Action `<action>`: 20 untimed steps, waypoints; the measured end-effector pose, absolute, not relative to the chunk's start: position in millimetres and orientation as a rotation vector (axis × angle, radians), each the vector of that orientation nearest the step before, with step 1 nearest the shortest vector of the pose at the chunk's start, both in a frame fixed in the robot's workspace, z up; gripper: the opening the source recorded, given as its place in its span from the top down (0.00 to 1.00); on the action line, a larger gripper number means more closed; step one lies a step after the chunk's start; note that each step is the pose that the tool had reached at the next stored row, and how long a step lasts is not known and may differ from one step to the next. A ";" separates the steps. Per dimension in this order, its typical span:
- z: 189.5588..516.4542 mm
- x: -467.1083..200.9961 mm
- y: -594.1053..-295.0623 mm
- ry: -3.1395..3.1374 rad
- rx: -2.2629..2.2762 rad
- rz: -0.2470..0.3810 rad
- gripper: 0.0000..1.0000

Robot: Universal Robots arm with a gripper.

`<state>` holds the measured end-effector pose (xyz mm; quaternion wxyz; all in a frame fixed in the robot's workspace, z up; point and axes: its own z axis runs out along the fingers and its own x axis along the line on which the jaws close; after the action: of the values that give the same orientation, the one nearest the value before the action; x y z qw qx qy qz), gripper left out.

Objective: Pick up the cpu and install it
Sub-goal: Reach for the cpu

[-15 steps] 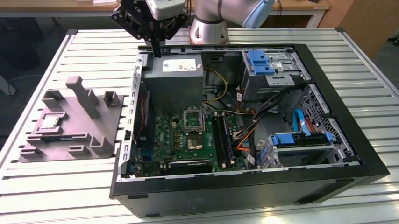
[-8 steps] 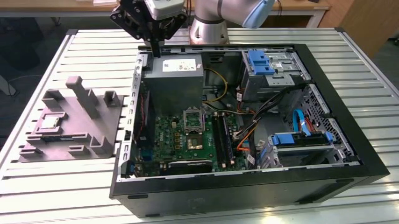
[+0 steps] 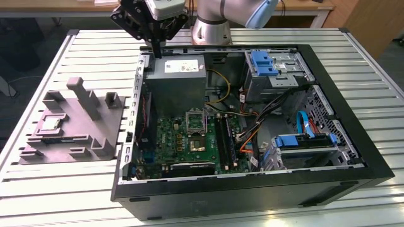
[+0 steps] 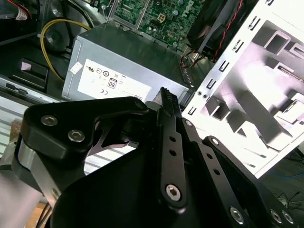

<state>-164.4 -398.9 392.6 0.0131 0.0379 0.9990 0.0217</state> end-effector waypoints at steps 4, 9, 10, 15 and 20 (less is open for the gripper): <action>392.6 -165.3 -398.9 3.112 0.118 0.068 0.89; 392.7 -166.4 -398.9 3.113 0.118 0.068 0.89; 392.7 -166.6 -398.9 3.113 0.118 0.068 0.89; 392.7 -167.4 -398.9 3.112 0.118 0.068 0.89; 392.6 -169.6 -398.9 3.112 0.118 0.068 0.89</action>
<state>-169.6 -398.9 392.6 0.0131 0.0379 0.9990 0.0217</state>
